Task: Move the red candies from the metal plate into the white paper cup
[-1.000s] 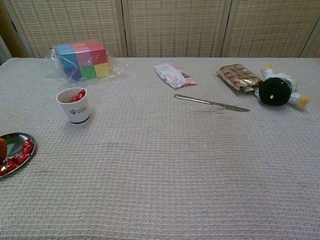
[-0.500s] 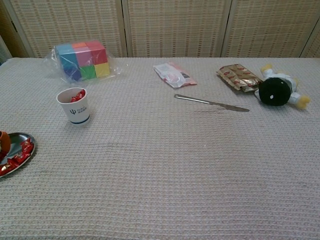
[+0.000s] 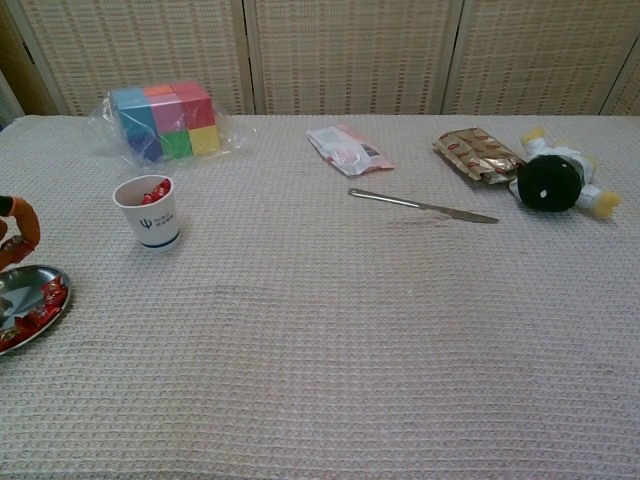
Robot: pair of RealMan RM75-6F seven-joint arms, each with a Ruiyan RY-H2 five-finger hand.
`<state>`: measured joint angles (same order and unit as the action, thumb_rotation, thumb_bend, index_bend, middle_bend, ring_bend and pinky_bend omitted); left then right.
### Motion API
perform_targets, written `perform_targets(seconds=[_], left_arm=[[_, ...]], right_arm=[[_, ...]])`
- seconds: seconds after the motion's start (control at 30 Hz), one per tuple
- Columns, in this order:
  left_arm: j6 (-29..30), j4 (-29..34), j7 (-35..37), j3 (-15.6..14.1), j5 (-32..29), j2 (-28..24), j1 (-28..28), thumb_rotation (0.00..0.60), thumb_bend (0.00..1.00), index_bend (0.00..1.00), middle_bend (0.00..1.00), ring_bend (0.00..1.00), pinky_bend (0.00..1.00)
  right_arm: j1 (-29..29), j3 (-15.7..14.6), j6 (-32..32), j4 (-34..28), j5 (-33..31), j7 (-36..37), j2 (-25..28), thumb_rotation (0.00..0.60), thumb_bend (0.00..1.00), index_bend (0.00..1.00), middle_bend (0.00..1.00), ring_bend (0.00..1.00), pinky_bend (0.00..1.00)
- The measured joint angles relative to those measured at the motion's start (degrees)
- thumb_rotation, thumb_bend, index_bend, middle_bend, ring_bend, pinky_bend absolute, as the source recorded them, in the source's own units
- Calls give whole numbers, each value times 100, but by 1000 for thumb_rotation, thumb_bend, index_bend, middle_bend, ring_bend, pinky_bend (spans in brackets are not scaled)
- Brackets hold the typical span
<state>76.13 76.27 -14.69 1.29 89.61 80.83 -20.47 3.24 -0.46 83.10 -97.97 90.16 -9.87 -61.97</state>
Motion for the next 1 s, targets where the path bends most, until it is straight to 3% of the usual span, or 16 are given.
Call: perform_targets(seconds=[0.2,0.5,0.73,1.0], left_arm=[[-75,662,-111,478,-24,-160,-420,600,503,653,721,910,1000],[-794,898,-764,1010,-598,129,-1123,600,503,637,693,909,1000],[-1153,479,-1076,1081,-910,498,-1430,600,504,608,660,907,1000],[-1401,-407,-1046,1054,-1184,829,-1618,600,501,582,626,903,1000]], right_arm=[[8,4,-22,6,-20,-6,-4,600,115,0,0,0,0],[16,18,-33,15,-54,9,1,600,115,0,0,0,0],[1,28,0,20,-68,54,20,600,115,0,0,0,0],[-5,30,10,24,-73,67,30,600,116,0,0,0,0]])
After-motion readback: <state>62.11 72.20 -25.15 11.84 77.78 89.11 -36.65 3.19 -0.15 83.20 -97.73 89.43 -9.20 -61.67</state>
